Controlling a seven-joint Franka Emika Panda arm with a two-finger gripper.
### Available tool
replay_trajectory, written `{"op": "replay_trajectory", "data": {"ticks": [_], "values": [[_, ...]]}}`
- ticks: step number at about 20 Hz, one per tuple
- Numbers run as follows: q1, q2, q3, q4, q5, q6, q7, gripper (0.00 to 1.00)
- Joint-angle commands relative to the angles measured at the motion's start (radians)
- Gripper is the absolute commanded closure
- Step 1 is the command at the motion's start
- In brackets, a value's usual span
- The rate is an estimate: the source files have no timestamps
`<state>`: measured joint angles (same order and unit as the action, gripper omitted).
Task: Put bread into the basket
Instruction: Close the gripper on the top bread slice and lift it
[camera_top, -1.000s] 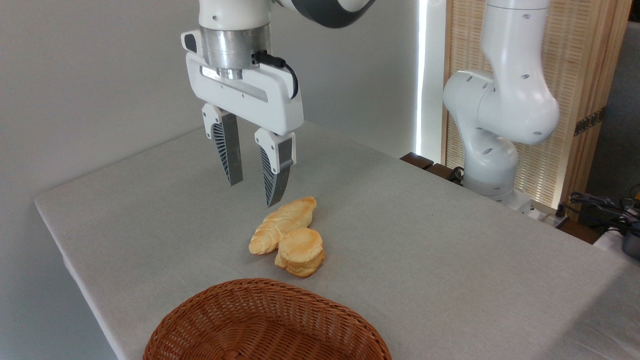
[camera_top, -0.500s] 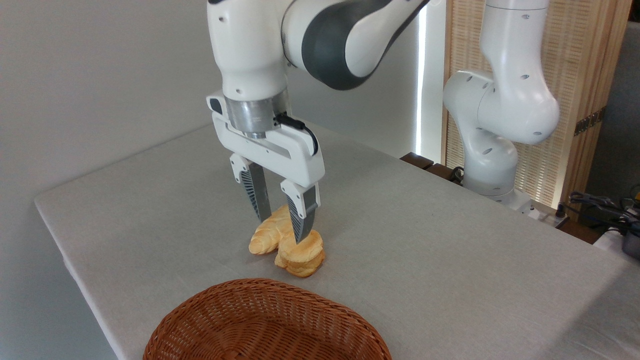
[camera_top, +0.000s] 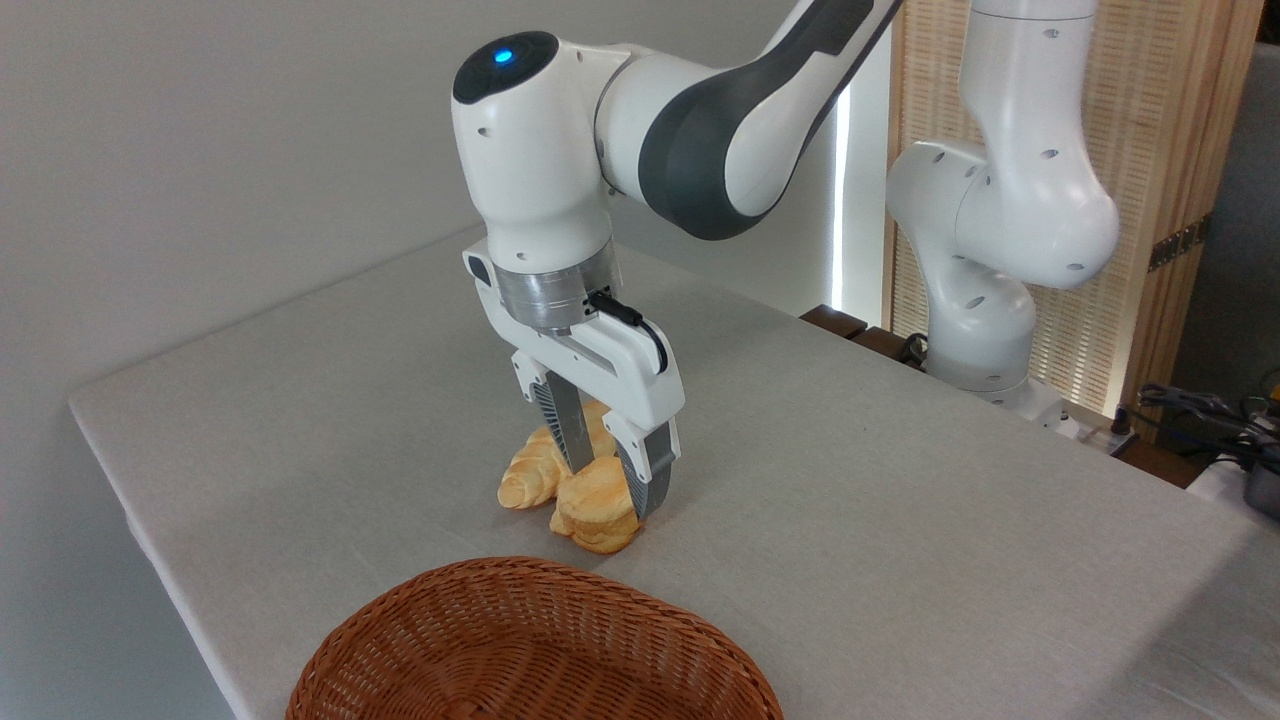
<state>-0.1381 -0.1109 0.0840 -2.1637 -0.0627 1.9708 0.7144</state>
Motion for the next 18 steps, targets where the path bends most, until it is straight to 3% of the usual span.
{"op": "replay_trajectory", "data": {"ticks": [1, 8, 9, 12, 13, 18], "values": [[-0.006, 0.007, 0.008, -0.015, 0.003, 0.028, 0.02, 0.0], [-0.023, 0.04, -0.006, -0.015, 0.001, 0.057, 0.02, 0.0], [-0.023, 0.04, -0.006, -0.015, 0.001, 0.057, 0.026, 0.04], [-0.023, 0.039, -0.006, -0.013, 0.001, 0.057, 0.037, 0.51], [-0.023, 0.039, -0.006, -0.013, 0.001, 0.056, 0.039, 0.58], [-0.023, 0.036, -0.004, -0.013, 0.001, 0.056, 0.037, 0.6]]}}
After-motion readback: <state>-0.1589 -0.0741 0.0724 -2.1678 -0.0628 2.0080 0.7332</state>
